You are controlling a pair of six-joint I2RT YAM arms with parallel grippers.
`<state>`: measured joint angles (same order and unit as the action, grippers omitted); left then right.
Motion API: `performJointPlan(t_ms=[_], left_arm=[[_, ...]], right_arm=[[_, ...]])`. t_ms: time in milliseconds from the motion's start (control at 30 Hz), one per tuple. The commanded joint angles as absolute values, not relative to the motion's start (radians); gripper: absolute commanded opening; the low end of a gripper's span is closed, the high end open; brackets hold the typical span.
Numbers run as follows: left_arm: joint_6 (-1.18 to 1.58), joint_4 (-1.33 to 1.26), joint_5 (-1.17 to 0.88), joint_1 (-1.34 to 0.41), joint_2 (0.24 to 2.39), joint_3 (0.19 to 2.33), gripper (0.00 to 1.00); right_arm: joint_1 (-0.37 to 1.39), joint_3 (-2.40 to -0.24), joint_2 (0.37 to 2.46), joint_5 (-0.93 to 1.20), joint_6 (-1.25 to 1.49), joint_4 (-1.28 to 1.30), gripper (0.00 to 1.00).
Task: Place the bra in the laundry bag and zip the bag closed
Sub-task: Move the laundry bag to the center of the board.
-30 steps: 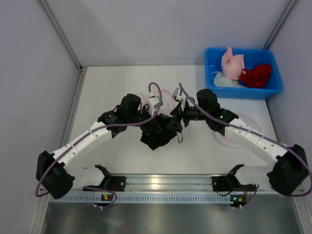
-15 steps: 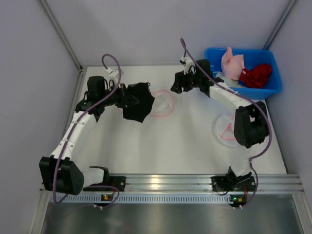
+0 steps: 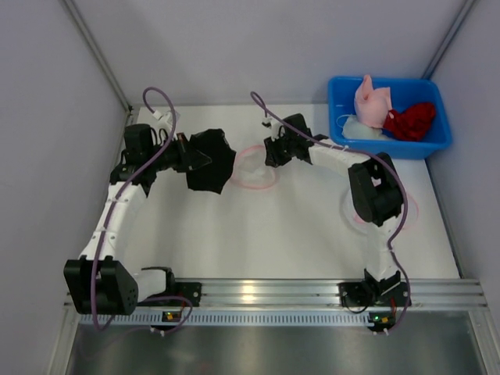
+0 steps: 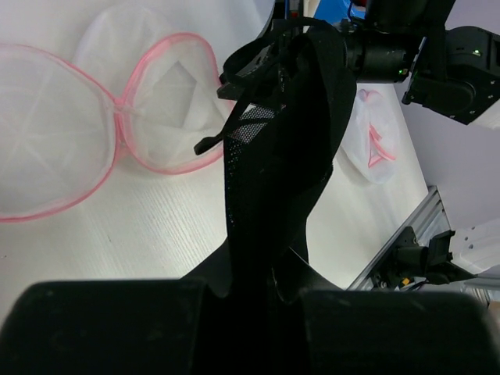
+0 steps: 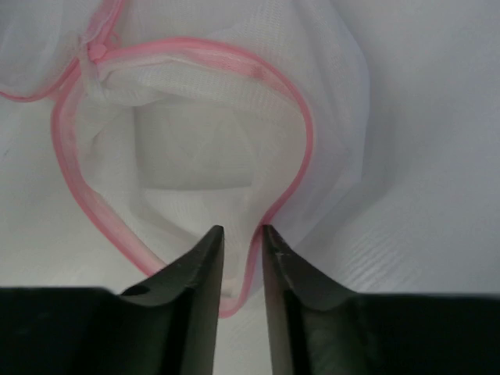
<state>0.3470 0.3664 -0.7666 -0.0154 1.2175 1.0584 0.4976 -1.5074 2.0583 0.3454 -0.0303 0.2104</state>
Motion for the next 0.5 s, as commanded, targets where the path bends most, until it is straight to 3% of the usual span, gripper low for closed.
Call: performJointPlan(t_ms=[0, 67, 100, 300, 467], left_arm=[[0.359, 0.348, -0.796, -0.011, 1.164, 1.042, 0.00], [0.356, 0.363, -0.805, -0.009, 1.149, 1.023, 0.00], [0.356, 0.364, -0.808, -0.009, 1.141, 1.014, 0.00], [0.360, 0.364, -0.816, -0.009, 1.095, 0.951, 0.00], [0.356, 0.364, -0.815, -0.009, 1.089, 0.936, 0.00]], right_arm=[[0.512, -1.528, 2.057, 0.324, -0.054, 0.184, 0.22], [0.514, -1.499, 2.027, 0.333, -0.054, 0.173, 0.04], [0.515, -1.485, 2.010, 0.336, -0.060, 0.170, 0.00], [0.514, -1.347, 1.847, 0.344, -0.048, 0.130, 0.00], [0.514, -1.312, 1.830, 0.313, -0.044, 0.152, 0.00]])
